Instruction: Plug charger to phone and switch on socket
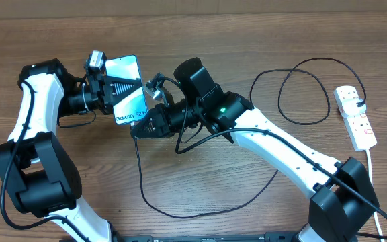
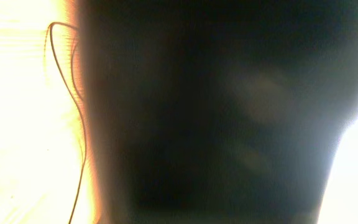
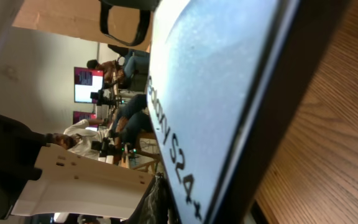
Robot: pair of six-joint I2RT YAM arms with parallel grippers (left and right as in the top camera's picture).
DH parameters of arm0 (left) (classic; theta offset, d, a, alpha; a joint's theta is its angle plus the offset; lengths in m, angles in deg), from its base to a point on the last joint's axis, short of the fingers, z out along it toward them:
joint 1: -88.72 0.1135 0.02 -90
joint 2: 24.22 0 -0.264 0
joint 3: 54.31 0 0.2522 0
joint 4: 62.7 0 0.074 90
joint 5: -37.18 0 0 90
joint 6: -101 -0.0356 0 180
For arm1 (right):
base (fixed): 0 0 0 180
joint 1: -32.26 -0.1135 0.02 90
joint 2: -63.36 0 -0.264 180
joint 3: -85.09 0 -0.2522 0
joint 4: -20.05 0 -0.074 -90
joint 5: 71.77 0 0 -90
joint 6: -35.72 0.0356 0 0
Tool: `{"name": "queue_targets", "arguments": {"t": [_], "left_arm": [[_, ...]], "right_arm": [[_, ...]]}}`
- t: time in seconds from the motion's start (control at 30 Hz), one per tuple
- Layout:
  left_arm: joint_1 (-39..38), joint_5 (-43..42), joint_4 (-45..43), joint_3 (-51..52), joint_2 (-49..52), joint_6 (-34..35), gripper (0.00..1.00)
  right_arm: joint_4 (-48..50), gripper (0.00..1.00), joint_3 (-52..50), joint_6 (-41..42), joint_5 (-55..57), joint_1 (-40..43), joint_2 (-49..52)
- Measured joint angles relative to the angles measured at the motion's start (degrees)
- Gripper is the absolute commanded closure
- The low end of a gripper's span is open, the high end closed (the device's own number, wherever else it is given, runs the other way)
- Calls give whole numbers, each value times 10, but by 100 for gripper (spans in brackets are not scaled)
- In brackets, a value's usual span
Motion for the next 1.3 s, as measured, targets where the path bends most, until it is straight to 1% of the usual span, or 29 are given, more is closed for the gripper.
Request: {"name": "queue_targets", "arguments": {"t": [0.1, 1.03, 1.3], "left_arm": [[1, -3, 0, 0, 0, 2, 96], [1, -2, 1, 0, 0, 10, 96], [1, -2, 1, 0, 0, 12, 95]], "right_arm": [[10, 96, 0, 11, -1, 0, 0], [9, 96, 0, 22, -4, 1, 0], [-8, 96, 0, 23, -9, 18, -1]]}}
